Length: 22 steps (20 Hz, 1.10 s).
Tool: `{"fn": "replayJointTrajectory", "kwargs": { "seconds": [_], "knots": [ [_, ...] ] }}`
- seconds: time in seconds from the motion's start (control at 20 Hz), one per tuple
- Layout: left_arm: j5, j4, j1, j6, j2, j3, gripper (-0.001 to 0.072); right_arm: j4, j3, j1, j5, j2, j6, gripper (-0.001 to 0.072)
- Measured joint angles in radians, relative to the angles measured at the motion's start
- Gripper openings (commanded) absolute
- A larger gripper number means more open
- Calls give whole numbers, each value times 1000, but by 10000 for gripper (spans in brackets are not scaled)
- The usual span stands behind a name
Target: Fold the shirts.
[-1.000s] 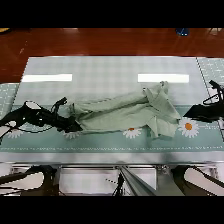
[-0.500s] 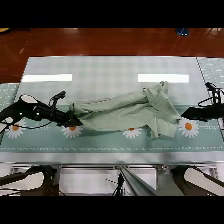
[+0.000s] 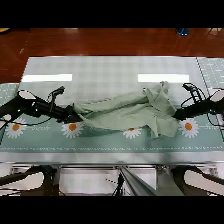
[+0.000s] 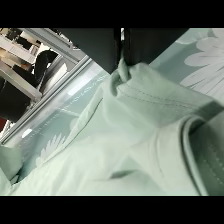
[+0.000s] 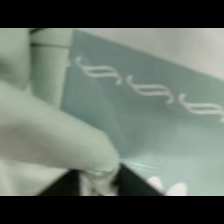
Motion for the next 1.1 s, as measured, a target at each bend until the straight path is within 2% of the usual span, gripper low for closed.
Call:
{"fn": "replayJointTrajectory", "kwargs": {
  "seconds": [0.25, 0.4, 0.6, 0.8, 0.95, 1.1],
  "knots": [
    [-8, -1, 0, -3, 24, 21, 27, -72, 29, 23, -22, 46, 74, 24],
    [-14, -14, 0, -3, 101, 104, 27, -37, 95, 27, -20, 163, 97, 24],
    [0, -29, 0, -4, 275, 359, 27, 100, 258, 29, -27, 375, 126, 23],
    [106, -35, 0, -15, 462, 679, 27, 192, 477, 29, -52, 569, 217, 23],
    [208, 1, 0, -32, 583, 869, 27, 196, 645, 29, -63, 671, 316, 23],
    [248, 128, 0, -113, 693, 998, 27, 131, 790, 29, -55, 734, 427, 23]
  ]
}}
